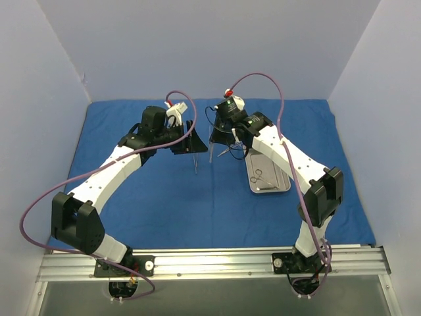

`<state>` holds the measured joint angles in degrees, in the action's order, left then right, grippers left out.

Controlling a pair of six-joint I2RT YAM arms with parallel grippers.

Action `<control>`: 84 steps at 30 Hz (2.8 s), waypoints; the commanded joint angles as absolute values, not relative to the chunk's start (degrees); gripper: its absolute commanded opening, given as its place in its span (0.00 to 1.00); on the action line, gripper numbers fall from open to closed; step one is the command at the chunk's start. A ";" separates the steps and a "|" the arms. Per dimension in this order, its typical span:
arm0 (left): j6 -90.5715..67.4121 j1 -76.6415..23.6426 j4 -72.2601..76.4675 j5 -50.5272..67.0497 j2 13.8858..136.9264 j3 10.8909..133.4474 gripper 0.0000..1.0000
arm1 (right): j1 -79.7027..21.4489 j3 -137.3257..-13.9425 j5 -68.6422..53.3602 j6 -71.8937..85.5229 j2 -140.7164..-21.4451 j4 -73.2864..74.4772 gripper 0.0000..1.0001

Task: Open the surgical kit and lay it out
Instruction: Place the medical item in the surgical kit.

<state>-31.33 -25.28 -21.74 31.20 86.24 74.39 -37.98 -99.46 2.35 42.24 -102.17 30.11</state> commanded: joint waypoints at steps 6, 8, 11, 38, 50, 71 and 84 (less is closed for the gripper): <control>-31.20 -27.16 -19.42 27.42 88.33 77.25 0.66 | -38.23 -103.27 0.71 43.59 -103.97 29.44 0.00; -31.03 -27.42 -19.60 27.16 89.29 78.13 0.63 | -38.23 -103.80 0.62 43.59 -104.24 29.71 0.00; -30.76 -27.77 -19.95 26.98 90.35 78.84 0.59 | -38.32 -103.97 0.62 43.59 -104.50 29.88 0.00; -22.69 -25.84 -30.39 14.87 95.10 83.67 0.02 | -33.85 -110.30 -0.18 44.65 -110.56 35.15 0.34; -24.16 -23.20 -39.37 0.53 104.40 87.62 0.02 | -28.04 -125.06 4.22 45.26 -123.21 45.78 0.45; -28.57 -23.20 -40.17 0.00 117.07 91.32 0.09 | -24.26 -127.79 -1.76 42.71 -130.87 46.41 0.45; -27.33 -22.85 -41.04 2.02 119.88 91.32 0.31 | -23.91 -129.54 1.13 46.14 -137.89 45.87 0.45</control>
<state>-27.81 -23.18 -40.29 1.13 119.61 88.99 -24.29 -127.44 -1.34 44.31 -135.92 43.86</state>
